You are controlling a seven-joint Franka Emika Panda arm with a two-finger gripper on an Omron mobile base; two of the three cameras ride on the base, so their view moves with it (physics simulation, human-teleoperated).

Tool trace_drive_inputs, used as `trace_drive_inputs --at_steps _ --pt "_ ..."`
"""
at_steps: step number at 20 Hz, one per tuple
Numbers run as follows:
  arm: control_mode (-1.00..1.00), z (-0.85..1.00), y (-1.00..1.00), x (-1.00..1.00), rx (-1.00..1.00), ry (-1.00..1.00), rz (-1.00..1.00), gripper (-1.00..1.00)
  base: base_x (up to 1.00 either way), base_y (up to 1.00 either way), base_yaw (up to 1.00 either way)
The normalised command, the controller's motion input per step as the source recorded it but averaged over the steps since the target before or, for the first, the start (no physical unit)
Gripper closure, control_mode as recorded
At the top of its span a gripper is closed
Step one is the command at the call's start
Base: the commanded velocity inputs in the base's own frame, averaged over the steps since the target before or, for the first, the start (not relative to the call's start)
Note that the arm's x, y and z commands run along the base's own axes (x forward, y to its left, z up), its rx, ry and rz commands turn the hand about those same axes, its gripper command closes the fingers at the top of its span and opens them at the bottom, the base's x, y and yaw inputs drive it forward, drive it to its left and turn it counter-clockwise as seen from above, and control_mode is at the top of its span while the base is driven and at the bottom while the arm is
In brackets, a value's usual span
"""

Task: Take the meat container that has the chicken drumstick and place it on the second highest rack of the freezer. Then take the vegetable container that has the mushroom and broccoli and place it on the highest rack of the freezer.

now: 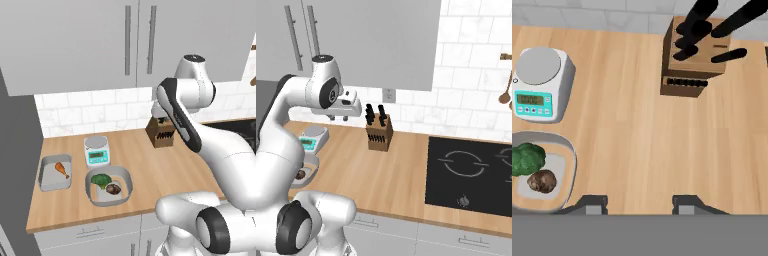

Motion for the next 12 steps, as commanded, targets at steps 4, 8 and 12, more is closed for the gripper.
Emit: trace_drive_inputs --at_steps 4,8,12 --pt "-1.0 -0.21 0.51 -0.54 -0.01 0.05 0.18 -1.0 0.0 0.0 0.0" --pt "-1.0 -0.46 1.0 -1.0 -0.09 0.17 0.54 -1.0 0.0 0.0 0.0" --pt "-1.0 -0.3 1.0 -0.89 -0.02 0.19 0.52 -1.0 0.0 0.0 0.0"
